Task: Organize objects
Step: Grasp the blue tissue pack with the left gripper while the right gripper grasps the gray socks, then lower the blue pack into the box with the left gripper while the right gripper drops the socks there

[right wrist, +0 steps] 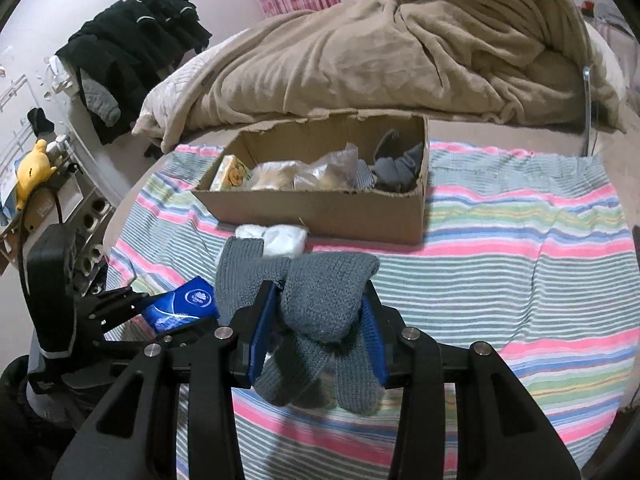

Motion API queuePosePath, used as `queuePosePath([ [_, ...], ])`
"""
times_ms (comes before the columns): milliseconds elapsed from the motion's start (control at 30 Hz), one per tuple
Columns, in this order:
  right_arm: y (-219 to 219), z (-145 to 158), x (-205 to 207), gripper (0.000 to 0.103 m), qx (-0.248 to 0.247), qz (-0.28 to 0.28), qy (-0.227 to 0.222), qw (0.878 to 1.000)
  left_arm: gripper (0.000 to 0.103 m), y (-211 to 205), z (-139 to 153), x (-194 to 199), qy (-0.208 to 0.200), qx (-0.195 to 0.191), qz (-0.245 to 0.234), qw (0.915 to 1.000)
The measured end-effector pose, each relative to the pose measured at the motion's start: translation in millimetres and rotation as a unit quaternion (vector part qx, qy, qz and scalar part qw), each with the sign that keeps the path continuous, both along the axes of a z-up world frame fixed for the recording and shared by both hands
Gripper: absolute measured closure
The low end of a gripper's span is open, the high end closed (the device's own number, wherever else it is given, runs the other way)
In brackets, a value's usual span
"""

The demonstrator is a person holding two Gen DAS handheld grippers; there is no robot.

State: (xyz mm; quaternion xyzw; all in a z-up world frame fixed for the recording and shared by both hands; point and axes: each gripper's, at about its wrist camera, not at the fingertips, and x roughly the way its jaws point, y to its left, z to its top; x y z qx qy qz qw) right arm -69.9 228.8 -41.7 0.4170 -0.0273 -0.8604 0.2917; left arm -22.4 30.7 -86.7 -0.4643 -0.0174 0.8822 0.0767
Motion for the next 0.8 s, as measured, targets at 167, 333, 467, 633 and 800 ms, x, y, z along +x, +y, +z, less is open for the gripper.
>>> queuePosePath([
  [167,-1,13,-2,0.060,-0.003,0.000,0.015,1.000,0.052,-5,17,-1,0.017,0.011,0.003,0.9998],
  [333,-6,26,-9,0.060,-0.002,0.004,0.031,1.000,0.052,-12,33,-4,0.037,0.019,0.007,0.9991],
  [467,-12,37,-16,0.060,-0.003,0.008,0.046,0.999,0.052,-17,43,-10,0.051,0.021,0.011,0.9984],
  [633,-20,47,-29,0.060,-0.003,0.011,0.060,0.998,0.052,-24,56,-21,0.071,0.025,0.019,0.9970],
  [800,-29,54,-40,0.060,0.001,0.015,0.071,0.997,0.052,-30,68,-37,0.090,0.024,0.019,0.9955],
])
